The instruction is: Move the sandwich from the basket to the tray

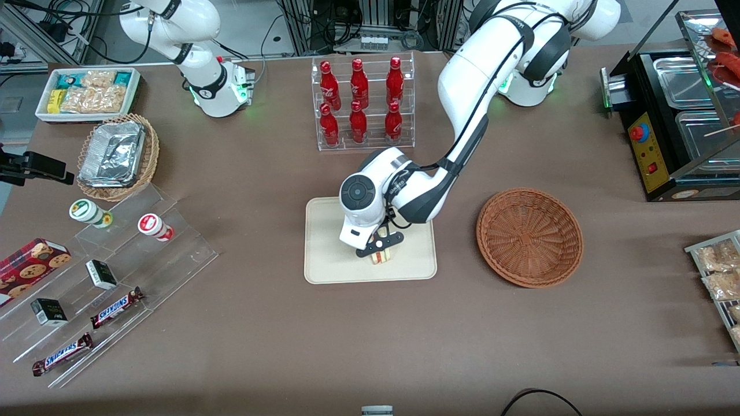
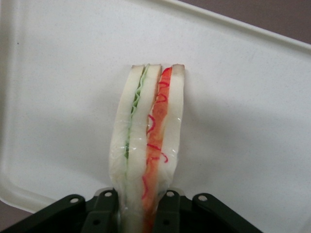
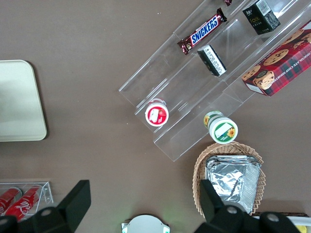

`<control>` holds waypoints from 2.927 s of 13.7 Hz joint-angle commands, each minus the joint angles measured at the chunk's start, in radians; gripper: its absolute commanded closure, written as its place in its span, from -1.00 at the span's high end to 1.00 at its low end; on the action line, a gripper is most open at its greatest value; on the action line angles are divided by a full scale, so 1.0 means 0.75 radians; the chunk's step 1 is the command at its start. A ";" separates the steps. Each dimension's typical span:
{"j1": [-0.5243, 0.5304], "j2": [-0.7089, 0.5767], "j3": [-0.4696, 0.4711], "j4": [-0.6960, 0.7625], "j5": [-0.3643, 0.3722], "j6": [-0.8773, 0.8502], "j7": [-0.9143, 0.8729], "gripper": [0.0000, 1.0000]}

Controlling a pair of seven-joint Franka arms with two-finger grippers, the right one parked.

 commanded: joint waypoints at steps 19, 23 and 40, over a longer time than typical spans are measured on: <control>0.386 -0.460 0.002 -0.011 0.005 -0.422 0.635 1.00; 0.566 -0.691 0.002 -0.317 -0.001 -0.375 0.956 1.00; 1.022 -1.180 0.000 -0.449 -0.042 -0.757 1.745 1.00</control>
